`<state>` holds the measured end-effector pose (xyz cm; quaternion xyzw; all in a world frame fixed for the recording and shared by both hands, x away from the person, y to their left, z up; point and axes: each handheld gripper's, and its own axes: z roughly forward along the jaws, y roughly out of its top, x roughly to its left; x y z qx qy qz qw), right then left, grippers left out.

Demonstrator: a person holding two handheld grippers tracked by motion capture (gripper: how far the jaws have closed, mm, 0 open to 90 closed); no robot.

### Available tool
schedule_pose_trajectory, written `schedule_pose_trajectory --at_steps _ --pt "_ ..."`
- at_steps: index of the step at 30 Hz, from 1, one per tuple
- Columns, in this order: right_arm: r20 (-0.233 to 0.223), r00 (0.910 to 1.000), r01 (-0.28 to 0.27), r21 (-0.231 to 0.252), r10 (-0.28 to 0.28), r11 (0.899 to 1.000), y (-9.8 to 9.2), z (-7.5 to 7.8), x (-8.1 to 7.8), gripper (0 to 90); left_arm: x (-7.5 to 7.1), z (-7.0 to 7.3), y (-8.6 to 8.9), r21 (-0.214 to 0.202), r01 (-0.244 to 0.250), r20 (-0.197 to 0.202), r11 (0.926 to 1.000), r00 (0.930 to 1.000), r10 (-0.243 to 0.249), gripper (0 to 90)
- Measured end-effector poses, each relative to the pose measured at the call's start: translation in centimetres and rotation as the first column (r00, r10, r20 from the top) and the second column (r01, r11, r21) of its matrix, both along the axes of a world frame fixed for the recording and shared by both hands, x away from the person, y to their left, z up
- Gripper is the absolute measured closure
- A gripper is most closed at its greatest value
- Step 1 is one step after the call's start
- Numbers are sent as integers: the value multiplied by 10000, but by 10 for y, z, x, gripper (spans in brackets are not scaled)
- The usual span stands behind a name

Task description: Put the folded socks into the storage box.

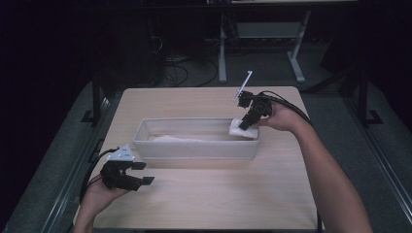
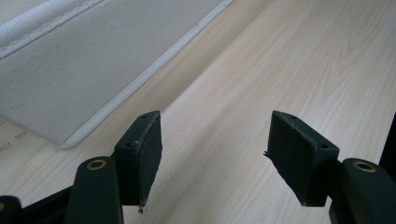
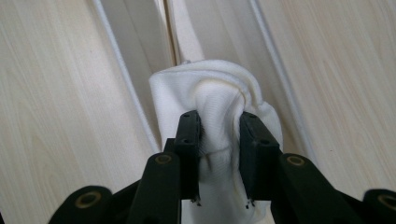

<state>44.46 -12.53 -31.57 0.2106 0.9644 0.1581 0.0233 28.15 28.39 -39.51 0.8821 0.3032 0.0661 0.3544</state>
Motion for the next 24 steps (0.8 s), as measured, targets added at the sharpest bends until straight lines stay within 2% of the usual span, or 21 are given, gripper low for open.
schedule_pose_trajectory --at_steps 24 --pt "-251 9997 33 -88 -35 10000 5 -21 8 701 1 -2 4 -18 -28 -85 10000 10000 28 352"
